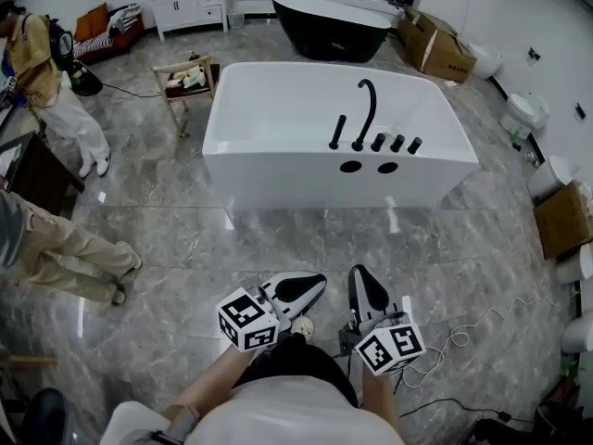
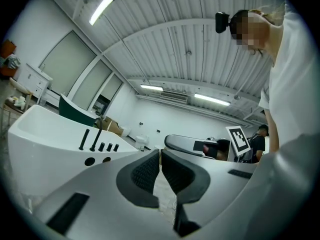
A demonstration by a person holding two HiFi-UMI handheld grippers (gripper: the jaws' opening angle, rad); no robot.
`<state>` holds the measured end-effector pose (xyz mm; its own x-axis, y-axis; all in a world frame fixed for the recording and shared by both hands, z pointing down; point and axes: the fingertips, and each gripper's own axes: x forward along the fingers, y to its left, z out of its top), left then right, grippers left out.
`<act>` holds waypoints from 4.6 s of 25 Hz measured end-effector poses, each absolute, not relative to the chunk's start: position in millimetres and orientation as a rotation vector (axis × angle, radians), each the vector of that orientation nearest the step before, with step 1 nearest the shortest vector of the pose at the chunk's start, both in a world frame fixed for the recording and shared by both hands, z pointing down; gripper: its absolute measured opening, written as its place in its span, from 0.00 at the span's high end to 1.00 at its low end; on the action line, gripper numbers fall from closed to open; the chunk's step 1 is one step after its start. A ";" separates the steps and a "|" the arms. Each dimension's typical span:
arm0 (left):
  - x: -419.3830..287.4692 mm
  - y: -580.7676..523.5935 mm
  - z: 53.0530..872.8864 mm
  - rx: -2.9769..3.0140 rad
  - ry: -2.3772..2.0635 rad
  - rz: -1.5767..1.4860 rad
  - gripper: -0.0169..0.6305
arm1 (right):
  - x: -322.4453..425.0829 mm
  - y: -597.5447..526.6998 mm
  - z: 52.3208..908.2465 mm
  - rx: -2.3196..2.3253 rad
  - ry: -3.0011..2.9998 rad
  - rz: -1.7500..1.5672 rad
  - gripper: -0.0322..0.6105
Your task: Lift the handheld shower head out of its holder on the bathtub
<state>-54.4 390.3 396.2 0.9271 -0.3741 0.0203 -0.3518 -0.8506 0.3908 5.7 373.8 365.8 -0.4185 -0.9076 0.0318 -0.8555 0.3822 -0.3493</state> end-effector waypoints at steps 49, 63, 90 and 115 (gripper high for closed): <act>-8.9 292.6 406.4 2.655 -0.656 -0.090 0.94 | 48.6 272.1 366.5 -1.560 2.539 -0.403 0.92; -0.4 231.1 413.7 2.641 -0.627 -0.091 0.94 | 56.6 212.9 373.8 -1.591 2.539 -0.419 0.92; 2.3 24.0 400.8 2.650 -0.590 -0.095 0.94 | 64.7 13.8 365.4 -1.641 2.494 -0.463 0.92; 11.5 -40.2 407.5 2.665 -0.522 -0.091 0.94 | 71.2 -50.3 373.2 -1.655 2.458 -0.473 0.92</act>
<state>11.5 -40.2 407.5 0.9273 -0.3739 0.0165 -0.3465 -0.8409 0.4157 71.2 -50.3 373.2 -0.3847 -0.9213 0.0575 -0.8769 0.3453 -0.3344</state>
